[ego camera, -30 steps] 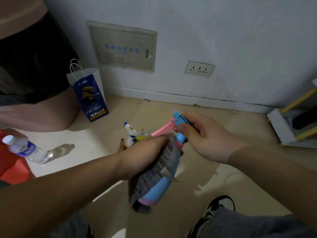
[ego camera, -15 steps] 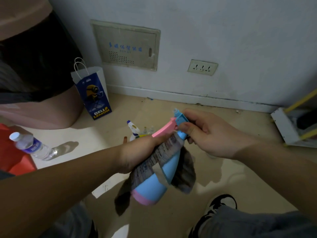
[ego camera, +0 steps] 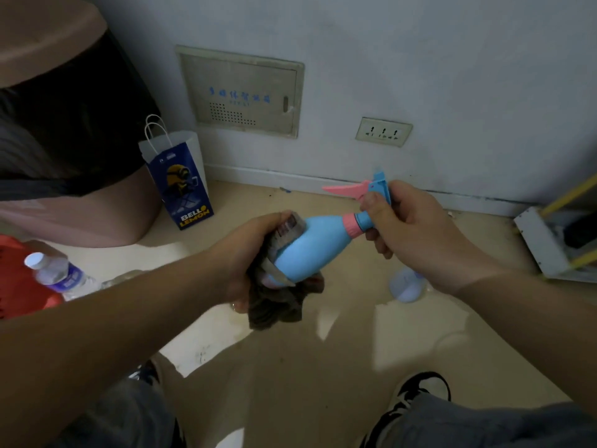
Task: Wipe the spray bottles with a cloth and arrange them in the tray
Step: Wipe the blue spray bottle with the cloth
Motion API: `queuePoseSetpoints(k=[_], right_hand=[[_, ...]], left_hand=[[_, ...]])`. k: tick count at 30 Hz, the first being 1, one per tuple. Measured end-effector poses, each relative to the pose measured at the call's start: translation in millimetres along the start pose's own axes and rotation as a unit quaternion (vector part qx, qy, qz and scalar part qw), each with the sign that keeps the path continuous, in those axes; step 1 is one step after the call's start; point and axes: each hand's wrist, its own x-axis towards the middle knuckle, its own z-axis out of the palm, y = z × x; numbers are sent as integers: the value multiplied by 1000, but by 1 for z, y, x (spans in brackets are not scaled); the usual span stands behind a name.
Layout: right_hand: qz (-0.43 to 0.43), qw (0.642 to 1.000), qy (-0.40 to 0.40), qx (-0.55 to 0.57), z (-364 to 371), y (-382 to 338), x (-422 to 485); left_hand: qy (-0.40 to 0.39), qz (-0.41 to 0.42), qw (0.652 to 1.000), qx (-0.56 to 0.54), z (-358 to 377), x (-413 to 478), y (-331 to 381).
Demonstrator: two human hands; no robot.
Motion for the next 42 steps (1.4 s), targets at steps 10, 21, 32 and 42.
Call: queuePoseSetpoints(k=[10,21,32,42], right_hand=[[63,997,36,0,19,5,-7],[167,974,-18,150,35,-2,-16],[110,985,-72,109,16,-6,-10],[97,986,-111,74,24,-3,-15]], left_hand=[[282,226,894,266,-10,19,-14],[7,510,673,536,22,0,-21],[19,332,780,530,-5,2,-2],[9,416,715,562,9,0,-25]])
